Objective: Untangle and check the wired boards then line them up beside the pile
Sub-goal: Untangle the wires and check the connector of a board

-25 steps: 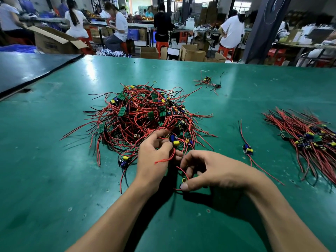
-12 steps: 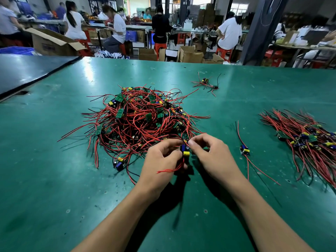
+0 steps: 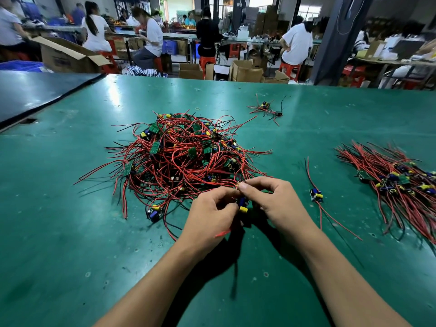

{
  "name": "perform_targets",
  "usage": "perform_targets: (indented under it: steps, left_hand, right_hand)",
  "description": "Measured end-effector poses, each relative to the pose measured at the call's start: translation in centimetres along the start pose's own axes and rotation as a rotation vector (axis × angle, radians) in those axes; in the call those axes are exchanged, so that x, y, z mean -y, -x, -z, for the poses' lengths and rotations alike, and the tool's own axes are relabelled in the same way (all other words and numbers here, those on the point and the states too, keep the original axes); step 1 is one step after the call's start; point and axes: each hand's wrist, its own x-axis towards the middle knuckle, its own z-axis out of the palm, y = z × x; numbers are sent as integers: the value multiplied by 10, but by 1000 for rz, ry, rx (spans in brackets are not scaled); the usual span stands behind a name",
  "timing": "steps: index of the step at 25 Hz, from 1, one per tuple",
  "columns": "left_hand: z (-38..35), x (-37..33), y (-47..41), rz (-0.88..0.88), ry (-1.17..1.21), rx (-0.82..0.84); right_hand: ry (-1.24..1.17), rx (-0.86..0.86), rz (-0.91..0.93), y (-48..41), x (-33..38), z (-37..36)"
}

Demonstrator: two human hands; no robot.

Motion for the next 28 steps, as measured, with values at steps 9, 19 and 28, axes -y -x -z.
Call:
perform_targets:
  steps: [9,19,28]
  left_hand:
    - [1,-6,0,78,210,49]
    - [4,-5,1,148,352,207]
    - [3,-4,2,160,420,199]
  right_hand:
    - [-480,51,-229,0,7,0]
    - [-617,259,-325,3,6,-3]
    - [-619,520,-258,7,4,-1]
